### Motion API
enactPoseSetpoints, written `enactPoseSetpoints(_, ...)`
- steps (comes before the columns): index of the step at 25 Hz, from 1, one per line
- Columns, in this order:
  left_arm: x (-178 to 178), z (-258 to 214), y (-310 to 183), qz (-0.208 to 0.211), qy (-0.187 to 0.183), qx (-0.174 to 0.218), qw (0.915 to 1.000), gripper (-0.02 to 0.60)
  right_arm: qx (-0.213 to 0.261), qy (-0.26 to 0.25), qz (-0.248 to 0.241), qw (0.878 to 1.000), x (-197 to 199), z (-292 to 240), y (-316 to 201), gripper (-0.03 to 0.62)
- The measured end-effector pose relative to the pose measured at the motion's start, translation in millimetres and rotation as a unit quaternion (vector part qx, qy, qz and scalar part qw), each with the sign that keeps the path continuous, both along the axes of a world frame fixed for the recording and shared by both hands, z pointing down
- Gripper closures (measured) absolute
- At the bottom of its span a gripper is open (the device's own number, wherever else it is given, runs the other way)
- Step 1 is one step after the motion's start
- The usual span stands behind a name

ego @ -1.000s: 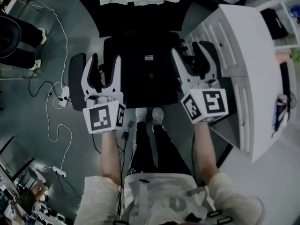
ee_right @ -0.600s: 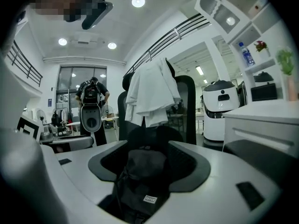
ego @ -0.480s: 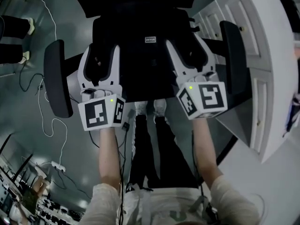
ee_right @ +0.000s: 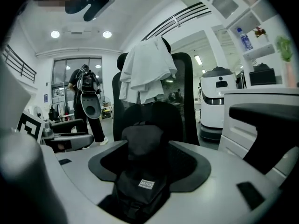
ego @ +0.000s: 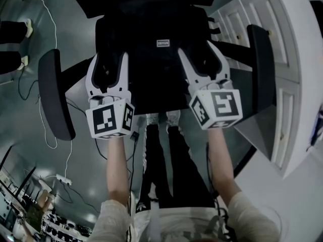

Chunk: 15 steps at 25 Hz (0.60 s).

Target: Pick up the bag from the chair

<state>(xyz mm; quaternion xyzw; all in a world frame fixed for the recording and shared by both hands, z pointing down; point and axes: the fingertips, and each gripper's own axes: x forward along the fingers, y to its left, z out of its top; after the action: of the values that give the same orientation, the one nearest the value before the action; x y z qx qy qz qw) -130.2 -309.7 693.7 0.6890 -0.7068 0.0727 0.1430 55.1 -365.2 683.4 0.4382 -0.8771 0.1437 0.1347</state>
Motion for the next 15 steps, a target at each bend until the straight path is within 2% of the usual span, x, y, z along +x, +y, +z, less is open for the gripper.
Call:
enactPoseSetpoints(4,-9,33,-23,-0.002,-0.006,-0.042,0.9991,0.309,-0.027,0.008,0.027,0.999,5,17,-30,0.349)
enactPoseSetpoints(8,-24,70,-45,0.005,0.005,-0.094,0.9956,0.296,-0.071,0.047,0.025,0.996,5,53,-52,0.33)
enactPoseSetpoints(13,-40,119,-59,0.002,0.051,-0.159,0.986,0.295,-0.139,0.087,0.028,0.986,7,105,-61,0.313)
enactPoseSetpoints(15,-44,136,-60,-0.002,0.055,-0.181,0.982,0.291,-0.164,0.098,0.03,0.981,7,125,-63,0.312)
